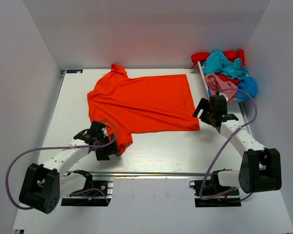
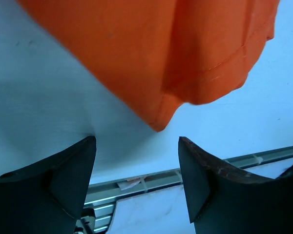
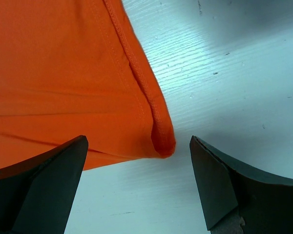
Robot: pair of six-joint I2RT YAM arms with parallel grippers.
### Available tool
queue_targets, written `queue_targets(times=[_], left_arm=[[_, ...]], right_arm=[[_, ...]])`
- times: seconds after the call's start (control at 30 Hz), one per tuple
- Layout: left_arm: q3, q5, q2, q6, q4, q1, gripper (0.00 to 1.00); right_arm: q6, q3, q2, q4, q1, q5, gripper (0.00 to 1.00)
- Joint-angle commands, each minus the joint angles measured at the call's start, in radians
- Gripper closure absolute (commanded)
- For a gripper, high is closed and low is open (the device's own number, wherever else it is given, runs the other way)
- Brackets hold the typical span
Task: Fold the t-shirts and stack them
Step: Flatten out the tshirt, then grap the side of the flattened tshirt closest away from the robot with both arms
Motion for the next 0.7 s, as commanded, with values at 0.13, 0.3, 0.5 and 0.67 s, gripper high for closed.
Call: queue_targets(times=[0.13,0.3,0.5,0.67], left_arm=[[0.048,-0.182,0.137,-0.079,0.044,-0.089,0.35],[0.08,-0.262,0.227,-0.122,0.053,-0.137,0.57],[0.134,-0.265,0.334,-0.133,0.068,-0.168,0.97],[0.162,-0.276,0.356,-0.133,-0.042,-0.189,1.0]], right_arm=[[0.007,0.017,-0.001,-0.009,-0.007,0.052,0.1],[0.015,0.014,-0.007,-0.011,-0.007,0.049,0.1],[0.017,-0.02,-0.008,-0.017,-0.007,0.008,0.1],[0.007,-0.063,-0.007,-0.034,-0.007,-0.03,0.1]])
